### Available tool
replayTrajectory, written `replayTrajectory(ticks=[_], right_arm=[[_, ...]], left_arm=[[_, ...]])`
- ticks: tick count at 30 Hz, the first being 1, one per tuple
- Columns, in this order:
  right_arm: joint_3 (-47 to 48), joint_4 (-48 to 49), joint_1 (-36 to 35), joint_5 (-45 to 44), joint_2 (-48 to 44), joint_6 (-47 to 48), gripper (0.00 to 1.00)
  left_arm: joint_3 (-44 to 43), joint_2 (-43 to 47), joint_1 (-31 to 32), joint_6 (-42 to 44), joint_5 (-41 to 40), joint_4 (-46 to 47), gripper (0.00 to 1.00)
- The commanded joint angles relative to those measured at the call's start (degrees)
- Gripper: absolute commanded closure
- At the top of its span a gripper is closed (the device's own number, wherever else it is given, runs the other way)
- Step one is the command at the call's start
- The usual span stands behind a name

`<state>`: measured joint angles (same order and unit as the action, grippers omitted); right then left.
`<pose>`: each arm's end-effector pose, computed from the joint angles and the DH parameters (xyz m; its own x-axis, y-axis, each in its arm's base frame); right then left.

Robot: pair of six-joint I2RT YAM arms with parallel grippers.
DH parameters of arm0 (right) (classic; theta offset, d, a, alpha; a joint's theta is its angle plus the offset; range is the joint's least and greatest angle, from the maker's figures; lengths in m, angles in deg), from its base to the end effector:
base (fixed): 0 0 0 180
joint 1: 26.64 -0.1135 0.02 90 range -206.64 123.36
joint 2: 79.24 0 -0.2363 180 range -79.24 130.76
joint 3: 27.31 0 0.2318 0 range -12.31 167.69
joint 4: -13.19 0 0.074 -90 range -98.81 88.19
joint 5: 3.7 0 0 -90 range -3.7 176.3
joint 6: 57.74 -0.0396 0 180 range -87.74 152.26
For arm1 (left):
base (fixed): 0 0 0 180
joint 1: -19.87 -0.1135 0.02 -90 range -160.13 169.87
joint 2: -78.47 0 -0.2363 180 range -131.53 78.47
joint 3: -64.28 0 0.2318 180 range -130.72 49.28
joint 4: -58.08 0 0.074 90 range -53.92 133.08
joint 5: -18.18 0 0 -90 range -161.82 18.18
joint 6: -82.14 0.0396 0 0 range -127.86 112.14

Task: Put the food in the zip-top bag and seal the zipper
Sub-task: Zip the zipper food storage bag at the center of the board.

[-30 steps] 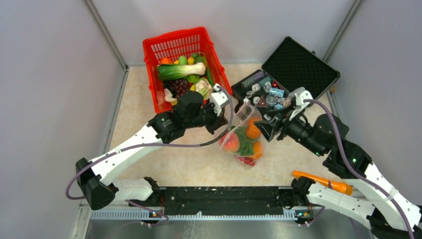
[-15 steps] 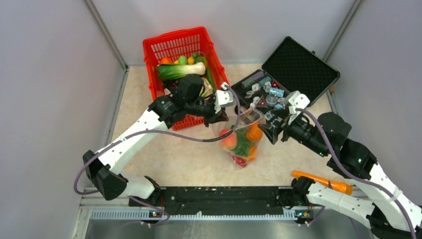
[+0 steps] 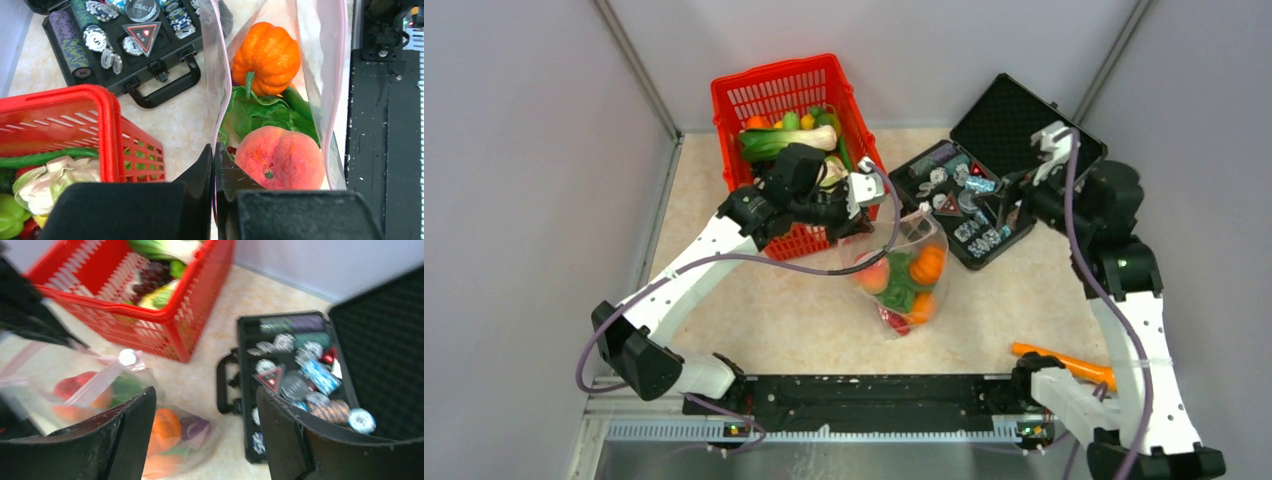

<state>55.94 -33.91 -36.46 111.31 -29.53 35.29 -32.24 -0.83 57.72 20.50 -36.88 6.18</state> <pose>0.1619 0.0450 0.3961 -0.2011 -0.0834 -0.9760 -0.5710 0.8196 0.0476 0.2112 -0.1928 0.3537 0.0202 0.4774 -0.8784 0.9833 0.1495 0.1039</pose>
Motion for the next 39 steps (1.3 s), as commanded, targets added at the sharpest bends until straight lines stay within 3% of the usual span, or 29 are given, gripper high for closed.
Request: replayTrajectory(ticks=[1, 2, 5, 8, 16, 24, 31, 35, 37, 39], right_arm=[[-1.0, 11.6, 9.6, 47.5, 4.3, 0.0, 0.26], [-1.9, 10.3, 9.6, 49.4, 5.8, 4.9, 0.26], [-3.5, 11.7, 9.6, 45.9, 10.4, 5.1, 0.26], [-1.5, 6.7, 9.6, 53.2, 15.2, 12.1, 0.27], [-6.7, 16.1, 9.6, 57.4, 18.1, 8.7, 0.32], [-7.3, 14.9, 6.2, 58.8, 21.4, 10.7, 0.37], [-9.2, 16.2, 5.5, 60.5, 20.4, 9.9, 0.53], [-9.8, 17.8, 5.6, 60.0, 19.9, 8.2, 0.72], [-9.7, 17.8, 5.5, 58.8, 19.6, 7.8, 0.89], [-9.8, 18.6, 5.6, 57.1, 19.0, 6.6, 0.91]], left_arm=[[-2.0, 0.1, -1.5, 1.9, 2.4, 3.2, 1.0], [-1.9, 0.1, -1.8, 2.2, 2.9, 3.5, 1.0], [-1.7, -0.1, -2.2, 2.7, 4.8, 4.5, 1.0], [-1.9, -0.6, -2.1, 2.1, 8.3, 6.0, 1.0], [-2.9, -2.4, -2.1, -1.1, 16.5, 11.4, 1.0], [-4.1, -3.9, -2.1, -2.7, 17.7, 14.5, 1.0], [-3.8, -4.2, -2.1, -2.5, 16.9, 15.3, 1.0], [-3.3, -3.8, -2.1, -3.1, 16.9, 16.3, 1.0], [-3.1, -3.6, -2.2, -3.2, 16.6, 16.6, 1.0], [-3.0, -3.4, -2.1, -3.0, 16.3, 16.4, 1.0]])
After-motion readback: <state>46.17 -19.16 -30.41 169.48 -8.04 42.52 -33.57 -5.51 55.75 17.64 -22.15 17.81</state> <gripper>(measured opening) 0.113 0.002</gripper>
